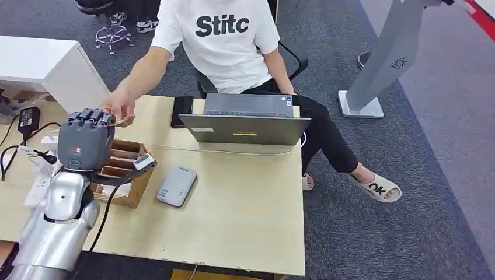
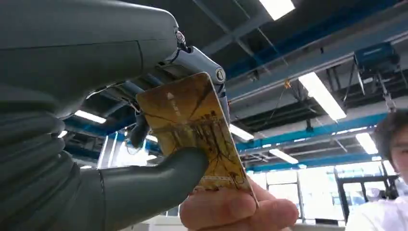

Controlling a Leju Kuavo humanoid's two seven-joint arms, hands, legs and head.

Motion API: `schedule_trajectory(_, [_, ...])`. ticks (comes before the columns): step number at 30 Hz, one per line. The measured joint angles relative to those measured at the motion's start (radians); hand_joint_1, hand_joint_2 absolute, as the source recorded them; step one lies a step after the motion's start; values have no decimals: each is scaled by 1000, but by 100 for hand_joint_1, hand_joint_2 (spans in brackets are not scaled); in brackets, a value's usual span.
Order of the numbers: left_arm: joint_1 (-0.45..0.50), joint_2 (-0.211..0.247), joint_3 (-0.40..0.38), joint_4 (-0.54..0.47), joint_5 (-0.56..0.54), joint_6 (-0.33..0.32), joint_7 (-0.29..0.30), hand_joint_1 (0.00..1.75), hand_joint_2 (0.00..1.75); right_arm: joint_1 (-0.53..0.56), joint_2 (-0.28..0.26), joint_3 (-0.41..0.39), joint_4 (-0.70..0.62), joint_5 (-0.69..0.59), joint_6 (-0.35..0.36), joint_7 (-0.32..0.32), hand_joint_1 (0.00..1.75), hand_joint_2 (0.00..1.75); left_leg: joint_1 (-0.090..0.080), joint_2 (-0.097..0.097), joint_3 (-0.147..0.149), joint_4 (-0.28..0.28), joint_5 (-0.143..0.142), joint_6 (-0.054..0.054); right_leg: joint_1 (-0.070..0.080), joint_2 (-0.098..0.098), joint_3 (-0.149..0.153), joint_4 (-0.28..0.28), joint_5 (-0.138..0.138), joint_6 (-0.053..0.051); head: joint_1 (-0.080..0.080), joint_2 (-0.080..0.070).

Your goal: Pass the card to the sensor for recognition and then transmit it.

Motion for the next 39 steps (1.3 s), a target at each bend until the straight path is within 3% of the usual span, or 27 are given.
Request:
schedule_trajectory(14, [-27, -11, -22, 34, -1, 4, -23, 175, 175, -1, 0, -1, 4, 14, -2, 6, 0, 175, 0, 0, 0, 0, 0, 0, 0, 0, 0, 0, 0, 0, 0, 0])
schedule_trajectory(20, [-13, -69, -37, 105, 0, -13, -53, 175, 175, -2, 1, -5, 4, 22, 0, 5, 0, 175, 0, -1, 0, 0, 0, 0, 0, -1, 0, 0, 0, 0, 0, 0])
schedule_trajectory(28, [16, -182, -105, 256, 18, -40, -81, 175, 175, -3, 5, -10, 4, 35, 1, 7, 0, 175, 0, -1, 0, 0, 0, 0, 0, -1, 0, 0, 0, 0, 0, 0])
schedule_trajectory(39, [23, -227, -139, 323, 34, -77, -90, 175, 175, -3, 6, -24, 4, 41, 1, 9, 0, 175, 0, -1, 0, 0, 0, 0, 0, -1, 0, 0, 0, 0, 0, 0])
